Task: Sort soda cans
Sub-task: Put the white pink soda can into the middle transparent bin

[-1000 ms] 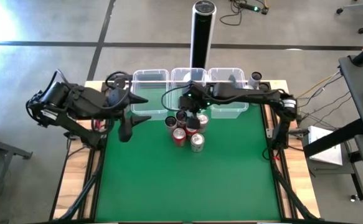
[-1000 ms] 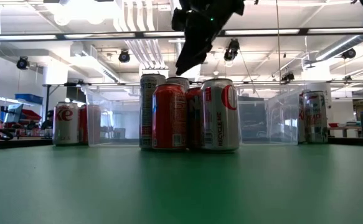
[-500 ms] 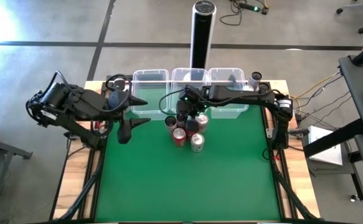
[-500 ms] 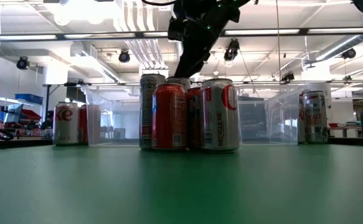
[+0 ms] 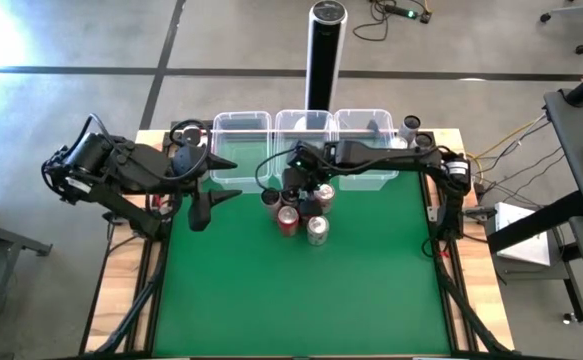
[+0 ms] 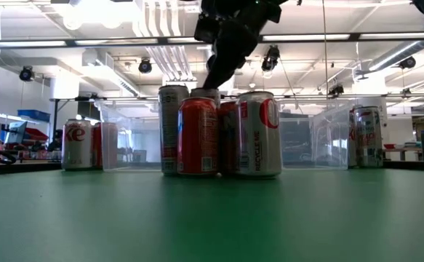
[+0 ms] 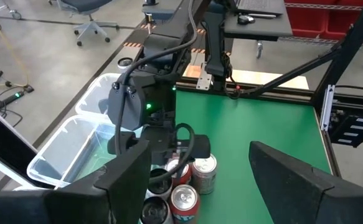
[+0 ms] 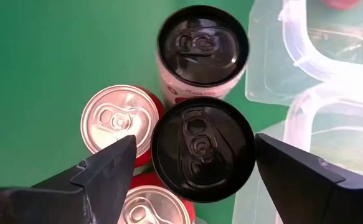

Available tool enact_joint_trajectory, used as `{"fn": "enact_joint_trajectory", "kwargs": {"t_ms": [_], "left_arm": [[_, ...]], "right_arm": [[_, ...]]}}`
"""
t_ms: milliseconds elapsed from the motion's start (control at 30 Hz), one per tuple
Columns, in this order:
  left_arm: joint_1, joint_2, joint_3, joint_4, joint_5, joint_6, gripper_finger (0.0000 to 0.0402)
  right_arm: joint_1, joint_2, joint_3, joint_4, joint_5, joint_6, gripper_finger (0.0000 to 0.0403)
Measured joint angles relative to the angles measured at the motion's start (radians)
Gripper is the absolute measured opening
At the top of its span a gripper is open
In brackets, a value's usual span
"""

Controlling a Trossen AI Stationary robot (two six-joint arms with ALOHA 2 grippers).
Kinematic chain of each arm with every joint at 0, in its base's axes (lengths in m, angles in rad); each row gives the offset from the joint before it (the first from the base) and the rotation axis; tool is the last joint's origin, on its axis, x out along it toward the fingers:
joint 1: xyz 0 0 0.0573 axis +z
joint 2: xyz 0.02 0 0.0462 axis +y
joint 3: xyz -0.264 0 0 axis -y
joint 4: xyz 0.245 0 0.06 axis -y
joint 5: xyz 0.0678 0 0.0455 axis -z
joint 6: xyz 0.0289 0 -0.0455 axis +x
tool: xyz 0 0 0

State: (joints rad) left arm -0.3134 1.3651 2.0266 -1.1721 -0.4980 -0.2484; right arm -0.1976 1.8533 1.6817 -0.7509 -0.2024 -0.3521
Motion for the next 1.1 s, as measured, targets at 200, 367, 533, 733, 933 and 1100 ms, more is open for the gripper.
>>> {"fn": "enact_joint_trajectory", "kwargs": {"t_ms": [200,367,533,733,933,1100], "left_arm": [[0.0,0.0,0.0,0.0,0.0,-0.013,0.0254],[0.0,0.0,0.0,-0.005,0.0,-0.022,0.0254],[0.0,0.0,0.0,-0.005,0.0,-0.022,0.0254],[0.0,0.0,0.0,-0.003,0.0,-0.022,0.0254],[0.0,0.0,0.0,-0.002,0.0,-0.022,0.0254],[0.0,0.0,0.0,-0.002,0.0,-0.022,0.0254]], "right_arm": [[-0.001,0.031,-0.002,0.013,0.024,0.015,0.0303],[-0.001,0.036,-0.002,0.015,0.052,0.017,0.0287],[-0.001,0.036,-0.004,0.013,0.056,0.021,0.0274],[-0.001,0.036,-0.004,0.013,0.07,0.055,0.027],[0.001,0.032,0.013,-0.011,0.075,0.08,0.0266],[0.004,0.025,0.054,-0.051,0.072,0.081,0.0264]]}}
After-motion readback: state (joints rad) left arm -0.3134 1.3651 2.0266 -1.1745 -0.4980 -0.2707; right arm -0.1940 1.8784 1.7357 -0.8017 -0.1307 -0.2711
